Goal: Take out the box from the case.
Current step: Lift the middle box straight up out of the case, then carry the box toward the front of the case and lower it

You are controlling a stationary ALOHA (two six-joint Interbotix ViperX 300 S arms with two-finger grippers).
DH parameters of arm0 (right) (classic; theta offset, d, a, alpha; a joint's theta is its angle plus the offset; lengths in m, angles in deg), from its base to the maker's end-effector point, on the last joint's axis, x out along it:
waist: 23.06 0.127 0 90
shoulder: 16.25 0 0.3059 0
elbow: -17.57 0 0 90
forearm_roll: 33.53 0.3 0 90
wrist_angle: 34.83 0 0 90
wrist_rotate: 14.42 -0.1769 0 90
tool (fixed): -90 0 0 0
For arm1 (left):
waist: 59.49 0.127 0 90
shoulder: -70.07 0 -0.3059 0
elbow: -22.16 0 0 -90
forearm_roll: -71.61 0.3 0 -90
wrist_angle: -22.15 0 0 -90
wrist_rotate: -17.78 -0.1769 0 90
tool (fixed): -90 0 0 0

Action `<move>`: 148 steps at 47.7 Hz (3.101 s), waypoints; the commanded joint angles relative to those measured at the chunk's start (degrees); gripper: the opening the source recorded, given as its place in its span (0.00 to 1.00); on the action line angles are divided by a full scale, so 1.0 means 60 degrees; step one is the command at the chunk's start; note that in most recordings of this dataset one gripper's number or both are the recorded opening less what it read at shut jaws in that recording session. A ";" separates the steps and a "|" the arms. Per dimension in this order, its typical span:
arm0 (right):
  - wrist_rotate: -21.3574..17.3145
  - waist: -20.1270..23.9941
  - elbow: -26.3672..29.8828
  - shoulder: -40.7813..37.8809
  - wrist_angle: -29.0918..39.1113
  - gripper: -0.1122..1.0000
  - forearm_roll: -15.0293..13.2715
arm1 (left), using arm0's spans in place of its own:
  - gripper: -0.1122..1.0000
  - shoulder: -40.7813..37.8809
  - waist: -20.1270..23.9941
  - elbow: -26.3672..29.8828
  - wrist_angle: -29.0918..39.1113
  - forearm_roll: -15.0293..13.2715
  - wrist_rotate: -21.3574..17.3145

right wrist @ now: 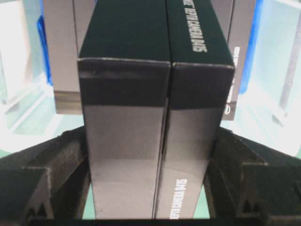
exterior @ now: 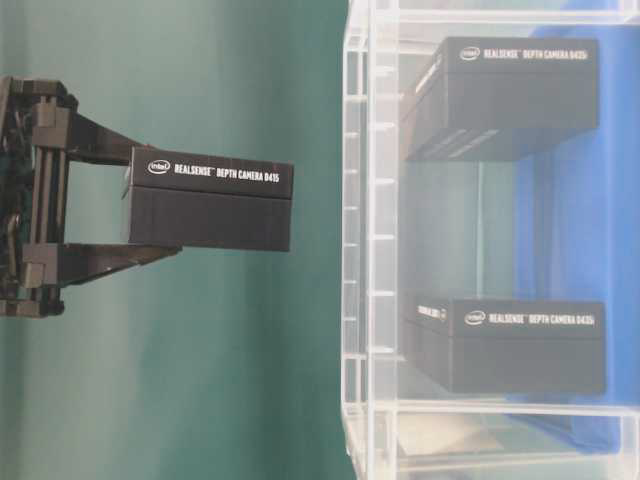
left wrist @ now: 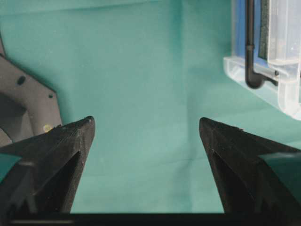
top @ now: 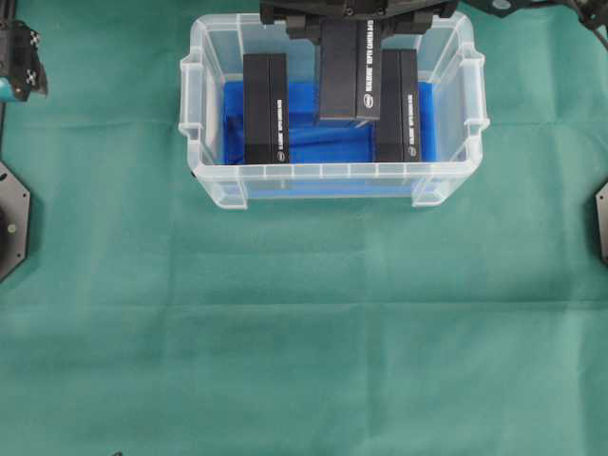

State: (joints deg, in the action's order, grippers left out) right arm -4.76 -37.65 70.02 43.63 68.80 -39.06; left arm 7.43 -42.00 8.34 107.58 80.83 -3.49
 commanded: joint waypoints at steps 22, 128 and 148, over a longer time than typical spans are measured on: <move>0.0029 0.0015 0.0278 0.0542 0.0015 0.70 -0.0015 | 0.93 0.0015 0.0029 0.0205 -0.0044 0.0015 0.0000; -0.3853 0.4438 -0.2065 0.0088 -0.1201 0.70 0.0117 | 0.93 -0.0029 0.0029 0.0220 0.0029 -0.0029 0.0000; -0.4438 0.4438 -0.4600 0.0161 -0.3882 0.70 0.0264 | 0.93 0.0015 0.0029 0.0176 0.0117 -0.0044 -0.0044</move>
State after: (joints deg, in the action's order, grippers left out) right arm -31.21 -11.19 43.65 42.75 48.05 -37.83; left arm 7.43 -42.00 8.34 108.20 80.57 -3.66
